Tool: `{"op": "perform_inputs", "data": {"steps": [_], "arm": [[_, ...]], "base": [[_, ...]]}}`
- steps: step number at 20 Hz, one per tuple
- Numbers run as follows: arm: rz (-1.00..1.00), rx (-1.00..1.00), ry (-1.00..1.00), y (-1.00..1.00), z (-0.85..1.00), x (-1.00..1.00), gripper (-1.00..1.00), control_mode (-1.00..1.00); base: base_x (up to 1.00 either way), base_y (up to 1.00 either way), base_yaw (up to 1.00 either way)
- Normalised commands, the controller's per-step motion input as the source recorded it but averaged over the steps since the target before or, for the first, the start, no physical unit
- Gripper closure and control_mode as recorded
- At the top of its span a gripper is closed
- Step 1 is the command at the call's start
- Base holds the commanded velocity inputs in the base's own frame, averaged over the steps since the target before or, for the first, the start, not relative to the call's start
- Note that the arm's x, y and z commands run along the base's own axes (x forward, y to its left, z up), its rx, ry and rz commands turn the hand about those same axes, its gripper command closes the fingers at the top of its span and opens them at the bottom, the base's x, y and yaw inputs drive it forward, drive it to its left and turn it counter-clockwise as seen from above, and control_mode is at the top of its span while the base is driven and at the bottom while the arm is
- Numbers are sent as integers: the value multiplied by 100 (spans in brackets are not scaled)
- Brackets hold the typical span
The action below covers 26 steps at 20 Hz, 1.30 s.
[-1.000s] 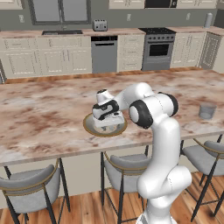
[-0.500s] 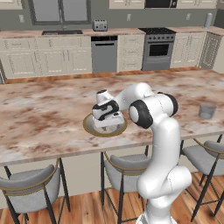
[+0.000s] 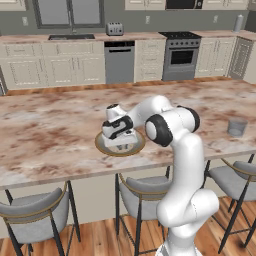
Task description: There are four ice cubes in the ice bowl. Place two ice cubes in each glass of water.
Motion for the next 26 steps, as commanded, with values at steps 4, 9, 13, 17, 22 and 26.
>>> {"op": "perform_inputs", "data": {"steps": [4,9,13,17,22,26], "arm": [[0,0,0,0,-25,0,100,-100],[1,0,-1,-1,-2,-1,100,-100],[2,0,-4,-11,4,-28,100,-100],[2,0,-5,-9,22,-31,100,-100],[1,0,-2,-8,31,-16,100,-100],[1,0,0,-16,44,-15,100,-100]], "base": [[0,0,0],[0,0,0],[0,0,0],[0,0,0],[0,0,0],[0,0,0]]}}
